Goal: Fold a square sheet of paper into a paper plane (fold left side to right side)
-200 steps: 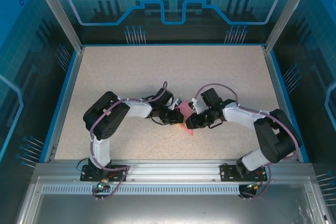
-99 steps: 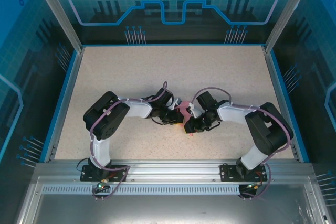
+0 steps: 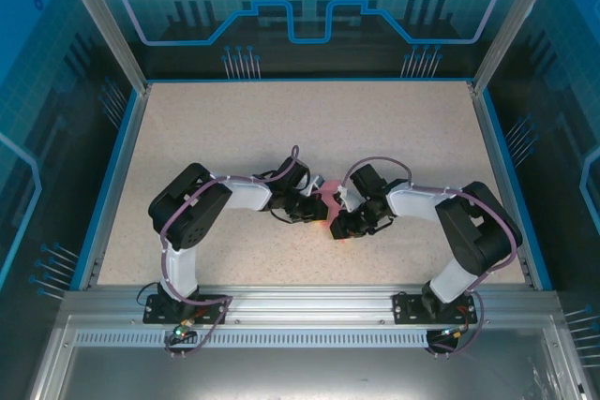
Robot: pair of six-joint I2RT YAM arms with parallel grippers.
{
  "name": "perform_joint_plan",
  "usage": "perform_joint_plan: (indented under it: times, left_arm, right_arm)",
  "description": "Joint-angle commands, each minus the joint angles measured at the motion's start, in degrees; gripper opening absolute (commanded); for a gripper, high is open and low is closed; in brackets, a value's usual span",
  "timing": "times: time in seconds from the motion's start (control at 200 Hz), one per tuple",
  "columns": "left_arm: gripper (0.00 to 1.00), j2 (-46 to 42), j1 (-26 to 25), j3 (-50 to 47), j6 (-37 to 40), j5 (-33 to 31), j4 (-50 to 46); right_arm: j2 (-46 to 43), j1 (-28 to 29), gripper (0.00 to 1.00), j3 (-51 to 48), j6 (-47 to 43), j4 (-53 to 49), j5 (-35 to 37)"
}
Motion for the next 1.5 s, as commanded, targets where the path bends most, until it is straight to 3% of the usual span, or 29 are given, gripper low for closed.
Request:
perform_joint_plan:
  times: [0.0, 0.465, 0.92, 1.22, 1.496]
  left_arm:
    - [0.09, 2.03, -0.27, -2.16, 1.59, -4.66, -5.87]
    - [0.09, 2.05, -0.28, -1.81, 1.99, -5.24, -6.40]
    - [0.09, 1.96, -0.28, -1.54, 1.62, -5.07, -6.16]
    - [0.09, 1.88, -0.31, -1.46, 1.34, -4.72, -5.76]
    - [0.10, 0.56, -0.32, -1.52, 1.19, -4.34, -5.28]
  right_arm:
    - [0.70, 0.66, 0.23, -0.69, 1.21, -2.76, 1.73]
    - [-2.42, 0.65, 0.19, -7.43, 4.60, -4.20, 2.19]
    - [-16.16, 0.26, 0.06, -5.56, 7.66, -6.28, 2.03]
    - [-6.74, 0.38, 0.02, -2.36, 11.76, 1.27, 2.04]
    - [-1.72, 0.47, 0.02, -3.09, 10.86, -0.58, 6.64]
